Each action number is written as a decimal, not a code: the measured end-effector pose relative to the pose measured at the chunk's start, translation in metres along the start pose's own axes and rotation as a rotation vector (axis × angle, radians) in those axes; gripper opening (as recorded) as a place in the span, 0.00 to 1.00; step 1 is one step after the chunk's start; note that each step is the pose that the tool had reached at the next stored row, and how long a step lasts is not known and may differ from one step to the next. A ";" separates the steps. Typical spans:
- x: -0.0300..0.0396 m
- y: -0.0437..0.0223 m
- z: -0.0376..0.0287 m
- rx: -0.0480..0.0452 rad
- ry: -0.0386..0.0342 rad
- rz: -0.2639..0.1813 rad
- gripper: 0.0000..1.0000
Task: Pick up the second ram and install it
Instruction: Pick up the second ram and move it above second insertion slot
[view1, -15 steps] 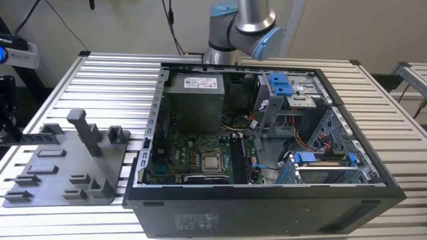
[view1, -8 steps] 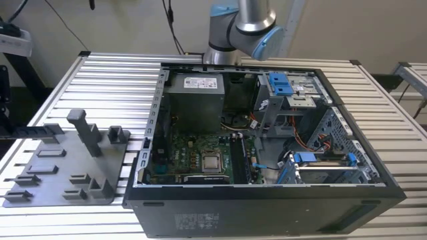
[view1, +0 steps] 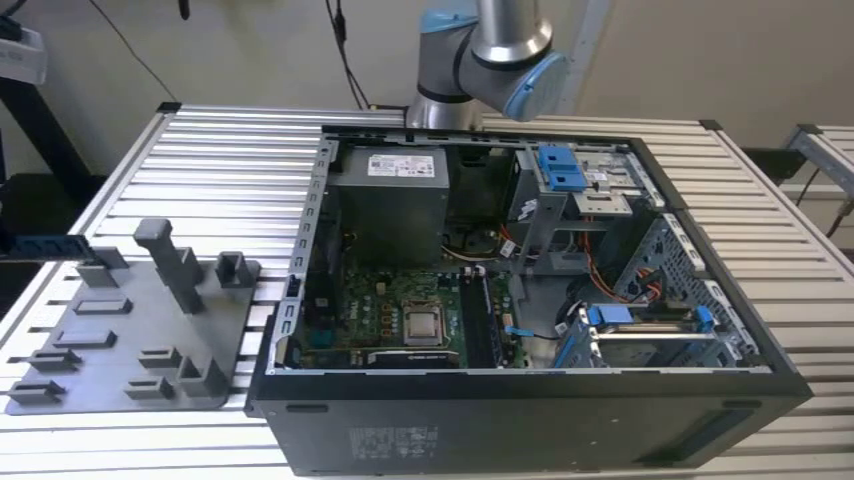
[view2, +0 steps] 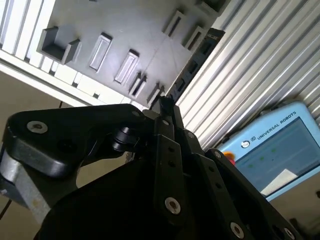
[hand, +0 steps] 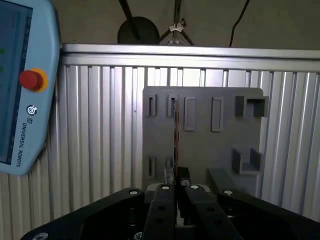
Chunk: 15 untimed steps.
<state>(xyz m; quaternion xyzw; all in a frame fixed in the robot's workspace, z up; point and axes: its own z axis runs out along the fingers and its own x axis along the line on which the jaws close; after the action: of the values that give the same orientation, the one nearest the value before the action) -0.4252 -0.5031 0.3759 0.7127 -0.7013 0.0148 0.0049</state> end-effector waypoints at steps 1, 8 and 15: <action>0.0001 0.0000 -0.0029 -0.0001 0.0000 0.000 0.14; 0.0005 -0.0003 -0.0189 -0.0001 0.0000 0.000 0.14; 0.0008 -0.0004 -0.0289 -0.0001 0.0000 0.000 0.14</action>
<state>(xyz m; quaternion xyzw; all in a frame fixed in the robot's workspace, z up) -0.4252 -0.5031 0.4048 0.7126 -0.7014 0.0148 0.0049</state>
